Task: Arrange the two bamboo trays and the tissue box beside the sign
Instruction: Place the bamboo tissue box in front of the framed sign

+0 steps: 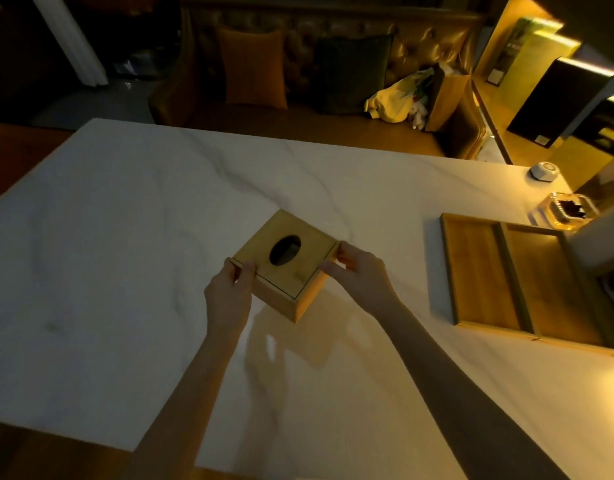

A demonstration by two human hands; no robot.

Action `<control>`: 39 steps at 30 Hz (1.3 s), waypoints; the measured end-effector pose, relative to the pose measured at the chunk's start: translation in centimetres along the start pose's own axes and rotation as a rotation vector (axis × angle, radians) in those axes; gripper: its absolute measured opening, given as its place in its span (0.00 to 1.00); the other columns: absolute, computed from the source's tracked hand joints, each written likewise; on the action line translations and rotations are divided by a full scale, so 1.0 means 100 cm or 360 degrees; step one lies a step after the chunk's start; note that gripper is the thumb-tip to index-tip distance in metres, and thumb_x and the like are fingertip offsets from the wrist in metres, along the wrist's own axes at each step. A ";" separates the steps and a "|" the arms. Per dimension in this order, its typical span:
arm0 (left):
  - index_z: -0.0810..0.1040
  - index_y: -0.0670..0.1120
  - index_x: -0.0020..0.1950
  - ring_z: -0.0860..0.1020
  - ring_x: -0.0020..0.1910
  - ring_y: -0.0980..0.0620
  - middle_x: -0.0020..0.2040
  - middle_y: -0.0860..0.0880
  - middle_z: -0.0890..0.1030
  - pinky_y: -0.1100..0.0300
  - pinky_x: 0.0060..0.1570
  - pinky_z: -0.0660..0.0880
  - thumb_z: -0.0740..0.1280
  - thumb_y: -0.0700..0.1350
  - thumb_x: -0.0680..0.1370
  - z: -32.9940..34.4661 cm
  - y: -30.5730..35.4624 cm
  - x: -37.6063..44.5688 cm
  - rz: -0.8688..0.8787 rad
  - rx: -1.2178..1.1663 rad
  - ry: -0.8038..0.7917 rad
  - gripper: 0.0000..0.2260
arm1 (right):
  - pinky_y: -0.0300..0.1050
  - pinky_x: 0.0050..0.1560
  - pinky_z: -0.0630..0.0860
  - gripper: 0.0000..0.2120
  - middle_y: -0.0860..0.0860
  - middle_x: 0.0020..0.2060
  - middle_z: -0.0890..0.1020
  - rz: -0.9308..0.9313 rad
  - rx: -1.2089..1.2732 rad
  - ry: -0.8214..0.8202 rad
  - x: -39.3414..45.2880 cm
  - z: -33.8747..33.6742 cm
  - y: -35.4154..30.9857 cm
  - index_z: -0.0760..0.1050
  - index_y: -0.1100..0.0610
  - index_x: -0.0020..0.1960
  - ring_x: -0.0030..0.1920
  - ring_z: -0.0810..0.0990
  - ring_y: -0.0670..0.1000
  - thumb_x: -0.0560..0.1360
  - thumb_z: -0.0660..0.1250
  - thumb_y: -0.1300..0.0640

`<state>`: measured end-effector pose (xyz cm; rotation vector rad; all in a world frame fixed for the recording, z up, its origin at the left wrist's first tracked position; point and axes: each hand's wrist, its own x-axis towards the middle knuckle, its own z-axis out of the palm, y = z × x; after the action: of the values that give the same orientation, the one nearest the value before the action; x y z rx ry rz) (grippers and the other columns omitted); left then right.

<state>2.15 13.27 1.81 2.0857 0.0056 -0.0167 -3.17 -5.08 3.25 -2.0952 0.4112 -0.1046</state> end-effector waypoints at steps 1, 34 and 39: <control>0.73 0.35 0.43 0.68 0.30 0.55 0.28 0.50 0.69 0.61 0.30 0.63 0.59 0.48 0.77 0.005 0.008 -0.003 0.0036 0.0018 -0.0017 0.15 | 0.58 0.56 0.74 0.18 0.60 0.52 0.82 -0.0004 0.0024 0.0040 -0.004 -0.009 0.003 0.75 0.62 0.54 0.54 0.78 0.61 0.73 0.67 0.50; 0.73 0.40 0.44 0.78 0.35 0.51 0.36 0.47 0.79 0.69 0.34 0.73 0.68 0.49 0.71 0.314 0.146 -0.225 0.0630 -0.0060 -0.1147 0.12 | 0.44 0.48 0.70 0.20 0.51 0.51 0.77 0.0787 0.0326 0.1180 -0.216 -0.279 0.221 0.73 0.58 0.63 0.51 0.73 0.49 0.72 0.68 0.55; 0.74 0.38 0.49 0.76 0.37 0.54 0.42 0.48 0.78 0.61 0.41 0.76 0.67 0.49 0.73 0.362 0.148 -0.269 0.0529 0.0068 -0.1349 0.14 | 0.46 0.50 0.74 0.17 0.49 0.51 0.79 0.0886 0.0413 0.1229 -0.244 -0.307 0.266 0.75 0.56 0.60 0.55 0.76 0.53 0.73 0.67 0.55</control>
<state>-24.97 -25.44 -2.75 1.9494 -0.8529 -0.6943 -39.93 -34.69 -0.62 -1.5518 1.3445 -0.6069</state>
